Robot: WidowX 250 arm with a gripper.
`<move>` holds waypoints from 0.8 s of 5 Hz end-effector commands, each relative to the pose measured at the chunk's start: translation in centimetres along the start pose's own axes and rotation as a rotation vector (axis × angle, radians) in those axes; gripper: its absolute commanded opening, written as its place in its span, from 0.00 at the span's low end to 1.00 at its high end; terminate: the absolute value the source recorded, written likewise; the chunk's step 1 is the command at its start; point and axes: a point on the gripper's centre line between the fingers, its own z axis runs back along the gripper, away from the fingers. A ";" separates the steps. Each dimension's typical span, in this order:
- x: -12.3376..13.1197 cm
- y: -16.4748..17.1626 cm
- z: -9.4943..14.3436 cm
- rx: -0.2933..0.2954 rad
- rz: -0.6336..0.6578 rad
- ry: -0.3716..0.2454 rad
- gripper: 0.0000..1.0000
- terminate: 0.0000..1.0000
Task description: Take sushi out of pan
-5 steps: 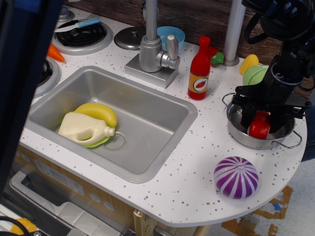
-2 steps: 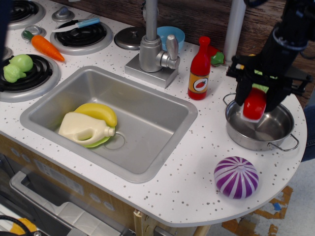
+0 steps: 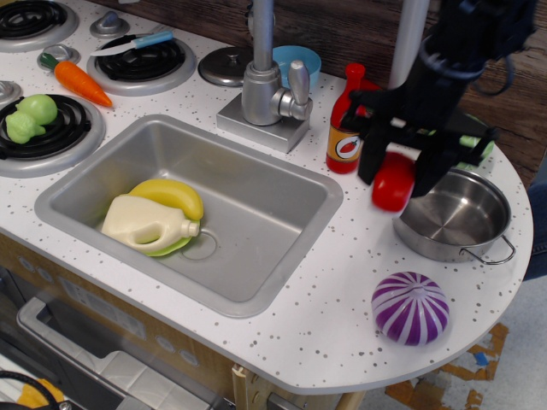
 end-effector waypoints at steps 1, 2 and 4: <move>-0.1 0.2 -1.0 -0.085 -0.004 -0.062 0.00 0.00; -0.4 0.1 -1.6 -0.067 -0.018 -0.076 0.00 0.00; -0.5 0.2 -2.8 -0.079 -0.016 -0.143 1.00 0.00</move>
